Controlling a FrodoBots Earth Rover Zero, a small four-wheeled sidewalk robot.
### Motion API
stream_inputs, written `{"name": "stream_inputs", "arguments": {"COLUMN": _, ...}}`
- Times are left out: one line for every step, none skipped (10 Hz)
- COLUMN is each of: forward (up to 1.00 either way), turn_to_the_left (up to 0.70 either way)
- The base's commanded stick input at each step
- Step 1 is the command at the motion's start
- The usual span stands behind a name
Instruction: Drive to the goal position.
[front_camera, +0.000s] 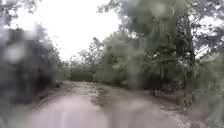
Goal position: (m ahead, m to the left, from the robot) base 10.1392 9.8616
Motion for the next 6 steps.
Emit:
{"name": "stream_inputs", "arguments": {"forward": 0.70, "turn_to_the_left": 0.04}}
{"name": "stream_inputs", "arguments": {"forward": 0.70, "turn_to_the_left": 0.00}}
{"name": "stream_inputs", "arguments": {"forward": 0.70, "turn_to_the_left": 0.02}}
{"name": "stream_inputs", "arguments": {"forward": 0.70, "turn_to_the_left": 0.14}}
{"name": "stream_inputs", "arguments": {"forward": 0.70, "turn_to_the_left": 0.14}}
{"name": "stream_inputs", "arguments": {"forward": 0.70, "turn_to_the_left": 0.00}}
